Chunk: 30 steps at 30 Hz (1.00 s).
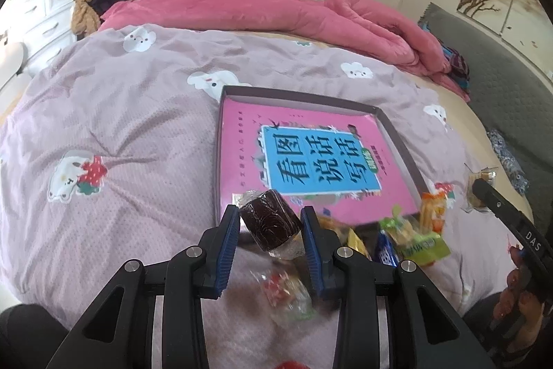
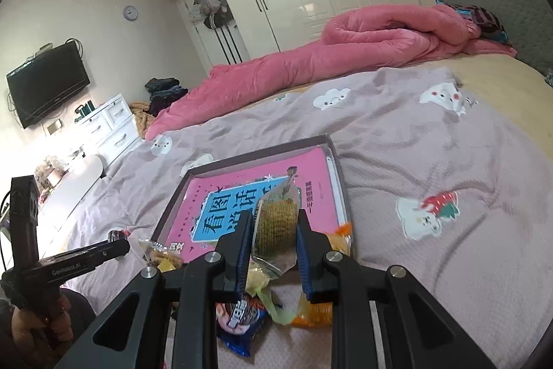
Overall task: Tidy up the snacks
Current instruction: 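Lift both held snacks and carry them over the pink book in the tray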
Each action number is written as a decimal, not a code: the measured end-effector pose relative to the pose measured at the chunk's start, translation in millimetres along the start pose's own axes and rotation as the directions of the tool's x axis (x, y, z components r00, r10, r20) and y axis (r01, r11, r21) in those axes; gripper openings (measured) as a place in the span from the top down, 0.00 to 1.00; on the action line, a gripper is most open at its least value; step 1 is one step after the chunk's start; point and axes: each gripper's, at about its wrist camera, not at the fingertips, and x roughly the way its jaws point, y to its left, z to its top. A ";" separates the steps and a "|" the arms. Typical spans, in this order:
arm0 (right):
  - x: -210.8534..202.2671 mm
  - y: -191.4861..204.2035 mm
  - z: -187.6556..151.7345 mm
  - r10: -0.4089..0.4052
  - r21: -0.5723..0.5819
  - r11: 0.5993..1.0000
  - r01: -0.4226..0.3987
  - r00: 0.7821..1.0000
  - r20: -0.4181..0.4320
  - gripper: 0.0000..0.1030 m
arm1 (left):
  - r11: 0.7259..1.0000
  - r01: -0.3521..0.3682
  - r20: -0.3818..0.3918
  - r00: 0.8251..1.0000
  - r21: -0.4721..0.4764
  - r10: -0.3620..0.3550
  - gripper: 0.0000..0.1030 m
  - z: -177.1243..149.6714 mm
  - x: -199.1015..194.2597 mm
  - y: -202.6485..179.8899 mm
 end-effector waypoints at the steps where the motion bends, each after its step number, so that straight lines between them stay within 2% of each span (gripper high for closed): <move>1: 2.5 -0.9 1.7 0.008 0.005 1.000 -0.008 1.000 0.002 0.76 | 1.000 -0.006 0.001 1.000 -0.002 0.006 0.64 2.3 2.0 1.4; 12: 29.6 -19.6 17.5 0.048 0.084 0.995 -0.046 0.999 -0.018 0.76 | 0.999 -0.022 -0.008 1.000 -0.025 0.021 0.64 21.4 29.5 15.6; 22: 48.2 -34.9 30.4 0.037 0.117 0.993 -0.034 0.999 -0.026 0.76 | 0.999 -0.010 -0.045 0.999 -0.040 0.008 0.64 31.8 59.1 20.6; 30: 83.8 -48.4 34.3 0.075 0.162 0.985 -0.055 0.990 -0.121 0.76 | 0.999 0.008 -0.069 0.998 -0.031 -0.010 0.64 35.6 78.2 17.8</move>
